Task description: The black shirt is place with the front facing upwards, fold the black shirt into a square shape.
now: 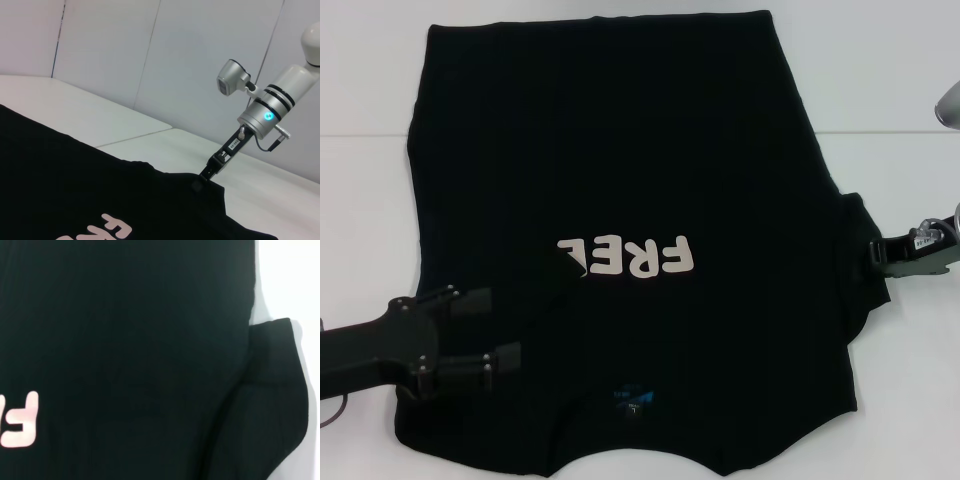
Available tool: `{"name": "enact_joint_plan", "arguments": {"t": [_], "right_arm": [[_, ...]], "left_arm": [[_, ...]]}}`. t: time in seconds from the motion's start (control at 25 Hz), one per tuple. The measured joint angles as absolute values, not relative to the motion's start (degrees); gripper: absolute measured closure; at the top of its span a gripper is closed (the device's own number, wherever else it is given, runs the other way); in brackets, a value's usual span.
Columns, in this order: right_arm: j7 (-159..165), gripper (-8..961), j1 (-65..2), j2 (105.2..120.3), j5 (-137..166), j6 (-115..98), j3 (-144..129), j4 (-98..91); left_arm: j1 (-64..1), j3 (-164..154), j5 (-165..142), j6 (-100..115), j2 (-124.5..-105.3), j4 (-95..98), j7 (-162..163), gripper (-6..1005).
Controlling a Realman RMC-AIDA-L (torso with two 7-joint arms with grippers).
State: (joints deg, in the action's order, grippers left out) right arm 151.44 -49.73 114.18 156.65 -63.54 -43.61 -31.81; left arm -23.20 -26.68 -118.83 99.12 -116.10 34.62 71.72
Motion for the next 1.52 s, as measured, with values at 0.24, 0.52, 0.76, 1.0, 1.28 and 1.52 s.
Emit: {"name": "enact_joint_plan", "arguments": {"t": [0.24,0.52,0.76,1.0,1.28,1.52], "right_arm": [[150.72,861,-49.45,114.18,156.69,-64.21,-43.68,-33.25],[150.02,909,-47.03,113.82,156.23,-68.64,-43.25,-41.51],[146.91,913,-45.52,113.93,154.53,-71.44,-43.18,-47.27],[142.31,904,-49.12,115.5,154.42,-72.18,-44.83,-46.99],[141.31,894,-52.34,119.12,153.97,-71.98,-54.09,-47.18],[141.18,885,-52.42,119.22,147.15,-72.74,-55.17,-45.13]], "left_arm": [[-23.1,-26.71,-118.83,99.15,-116.09,34.62,71.72,52],[-22.96,-26.64,-118.78,99.15,-115.82,34.62,72.43,51],[-22.8,-26.55,-118.38,99.19,-115.73,34.63,72.5,51],[-22.83,-26.53,-118.64,99.23,-115.72,34.63,73.2,52],[-22.68,-26.23,-118.33,99.2,-115.44,34.62,73.22,51],[-22.25,-21.85,-118.29,100.07,-115.33,34.13,73.25,51]]}}
